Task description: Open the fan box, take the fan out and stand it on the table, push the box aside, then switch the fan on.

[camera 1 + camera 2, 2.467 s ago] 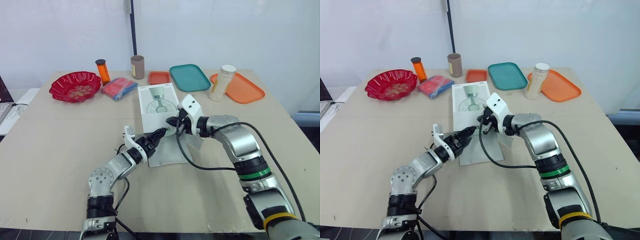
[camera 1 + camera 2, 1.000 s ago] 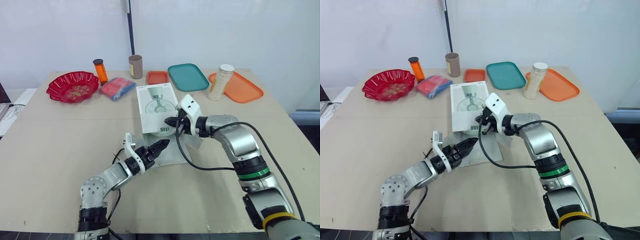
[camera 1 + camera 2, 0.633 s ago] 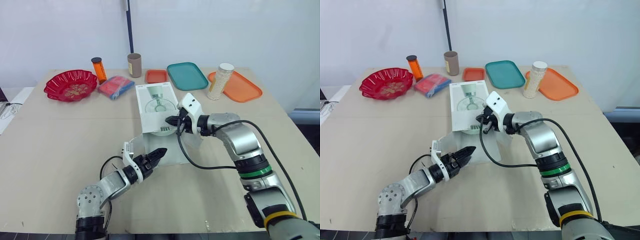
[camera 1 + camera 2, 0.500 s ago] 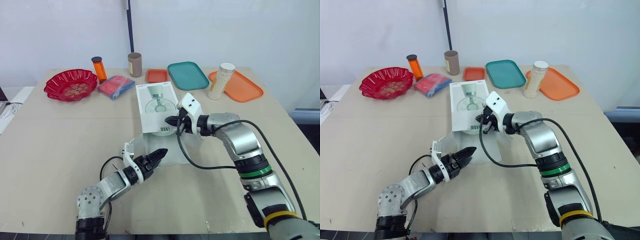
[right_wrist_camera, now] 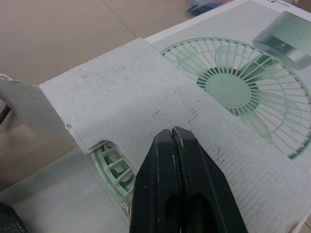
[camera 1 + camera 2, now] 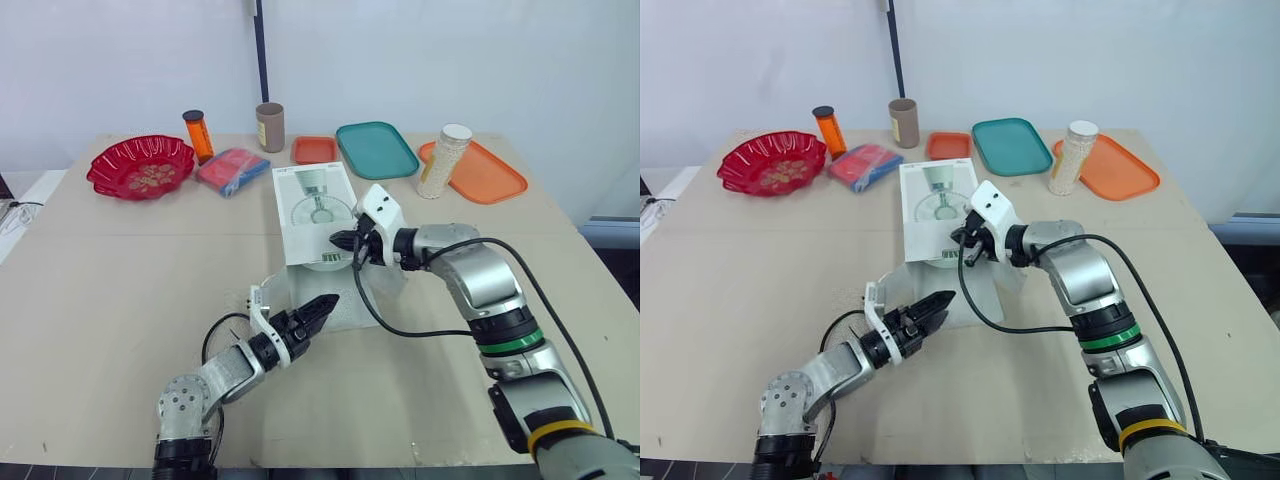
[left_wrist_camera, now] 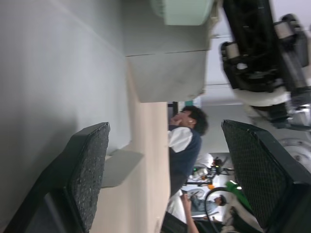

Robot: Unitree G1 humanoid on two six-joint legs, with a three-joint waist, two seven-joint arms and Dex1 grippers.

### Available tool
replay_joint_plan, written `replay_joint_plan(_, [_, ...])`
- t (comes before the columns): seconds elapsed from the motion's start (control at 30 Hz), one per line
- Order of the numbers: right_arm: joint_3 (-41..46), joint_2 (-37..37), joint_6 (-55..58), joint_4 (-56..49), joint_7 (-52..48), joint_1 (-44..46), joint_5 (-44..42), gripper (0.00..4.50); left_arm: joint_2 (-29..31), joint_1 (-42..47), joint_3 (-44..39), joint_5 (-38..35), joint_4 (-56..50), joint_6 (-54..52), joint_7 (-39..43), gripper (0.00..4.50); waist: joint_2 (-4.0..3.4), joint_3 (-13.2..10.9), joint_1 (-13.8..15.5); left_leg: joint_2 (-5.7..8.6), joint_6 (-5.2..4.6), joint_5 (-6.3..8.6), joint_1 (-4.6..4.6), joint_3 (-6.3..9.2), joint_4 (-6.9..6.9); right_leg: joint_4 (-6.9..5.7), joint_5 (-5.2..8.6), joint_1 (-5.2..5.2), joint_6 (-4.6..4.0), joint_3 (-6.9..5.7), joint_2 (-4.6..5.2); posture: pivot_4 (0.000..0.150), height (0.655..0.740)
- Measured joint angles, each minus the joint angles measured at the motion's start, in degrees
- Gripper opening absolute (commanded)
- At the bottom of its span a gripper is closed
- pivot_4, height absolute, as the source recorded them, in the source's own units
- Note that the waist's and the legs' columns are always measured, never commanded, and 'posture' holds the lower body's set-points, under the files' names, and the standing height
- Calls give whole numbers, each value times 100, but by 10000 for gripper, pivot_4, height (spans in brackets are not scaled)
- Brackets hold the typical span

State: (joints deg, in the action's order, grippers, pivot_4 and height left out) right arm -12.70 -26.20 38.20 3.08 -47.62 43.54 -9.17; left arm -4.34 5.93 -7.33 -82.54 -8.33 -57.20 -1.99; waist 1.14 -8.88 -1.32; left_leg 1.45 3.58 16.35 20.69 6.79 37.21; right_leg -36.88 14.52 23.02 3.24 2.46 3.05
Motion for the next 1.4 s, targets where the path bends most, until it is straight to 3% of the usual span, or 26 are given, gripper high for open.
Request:
replay_joint_plan(0.37, [-8, 10, -58, 5, 0, 2, 23, 0, 22, 309, 77, -54, 99, 265, 234, 39340, 10, -9, -1, 0, 1, -1, 3, -1, 2, 0, -2, 3, -1, 0, -1, 1500, 7400])
replay_joint_plan(0.83, [-8, -14, -9, -16, 2, 5, 38, 0, -112, 958, 71, 392, 1202, 747, 265, 39340, 13, -11, 2, 1, 2, -1, 8, 0, 7, -1, -6, 6, -1, -1, -2, 1500, 7400])
replay_joint_plan(1.4, [-8, -29, 67, -96, 17, 3, 38, 0, -281, 1316, 12, 505, 1473, 925, 279, 39340, 13, -11, 2, 1, 2, -2, 14, 1, 9, -1, -7, 10, -1, -2, -2, 1500, 7400])
